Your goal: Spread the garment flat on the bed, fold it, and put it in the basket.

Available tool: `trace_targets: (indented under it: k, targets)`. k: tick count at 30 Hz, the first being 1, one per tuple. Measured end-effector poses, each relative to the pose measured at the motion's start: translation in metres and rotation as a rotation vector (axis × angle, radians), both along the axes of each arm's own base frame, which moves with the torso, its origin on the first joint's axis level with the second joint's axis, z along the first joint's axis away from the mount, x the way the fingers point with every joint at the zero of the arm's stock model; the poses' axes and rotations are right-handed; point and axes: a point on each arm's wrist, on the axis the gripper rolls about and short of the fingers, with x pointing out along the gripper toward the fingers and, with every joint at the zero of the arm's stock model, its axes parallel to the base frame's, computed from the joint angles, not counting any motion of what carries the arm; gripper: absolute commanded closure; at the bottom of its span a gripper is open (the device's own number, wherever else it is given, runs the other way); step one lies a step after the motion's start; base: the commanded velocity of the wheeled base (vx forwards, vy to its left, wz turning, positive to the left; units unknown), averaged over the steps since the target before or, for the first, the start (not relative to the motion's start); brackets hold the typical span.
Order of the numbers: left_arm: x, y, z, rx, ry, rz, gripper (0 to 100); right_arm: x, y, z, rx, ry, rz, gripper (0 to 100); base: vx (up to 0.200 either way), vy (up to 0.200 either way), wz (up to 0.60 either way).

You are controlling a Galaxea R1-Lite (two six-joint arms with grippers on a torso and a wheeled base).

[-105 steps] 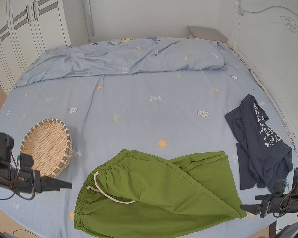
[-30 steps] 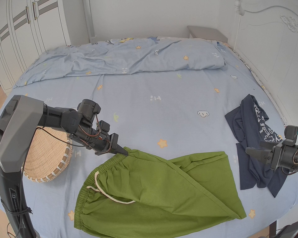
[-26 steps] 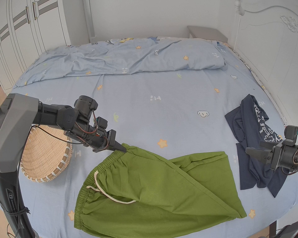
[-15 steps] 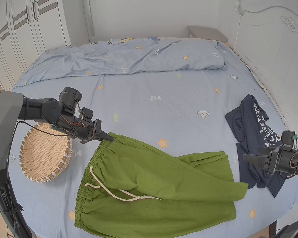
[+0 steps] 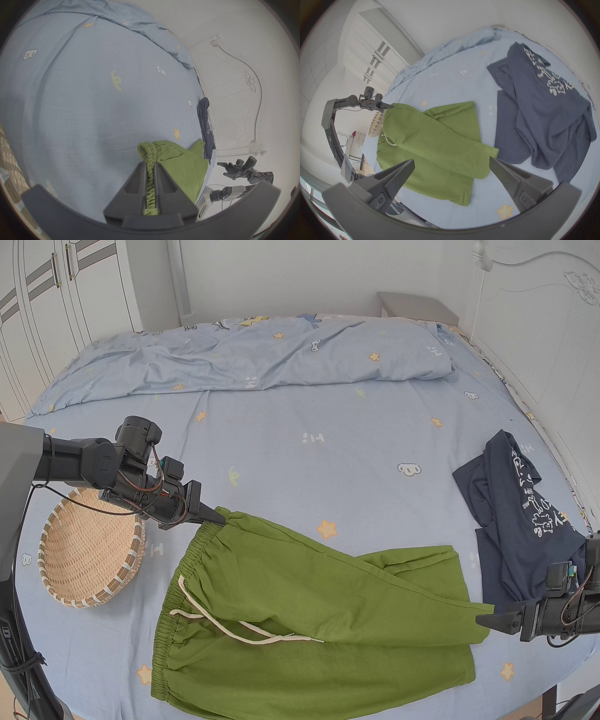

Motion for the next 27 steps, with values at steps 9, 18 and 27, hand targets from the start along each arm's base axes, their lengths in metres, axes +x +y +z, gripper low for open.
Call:
trace_targets:
  k: [9, 18, 27]
  targets:
    - [-0.001, 0.003, -0.003, 0.013, 0.006, 0.014, 100, 0.017, -0.013, -0.020, 0.044, 0.064, -0.053, 0, 0.000, 0.000, 0.00]
    - [-0.001, 0.005, -0.004, 0.022, 0.009, 0.025, 100, 0.035, -0.017, -0.042, 0.072, 0.058, -0.055, 0, 0.000, 0.000, 0.00]
    - [-0.001, 0.005, -0.004, 0.023, 0.009, 0.026, 100, 0.044, -0.018, -0.061, 0.082, 0.124, -0.060, 0, 0.000, 0.000, 0.00]
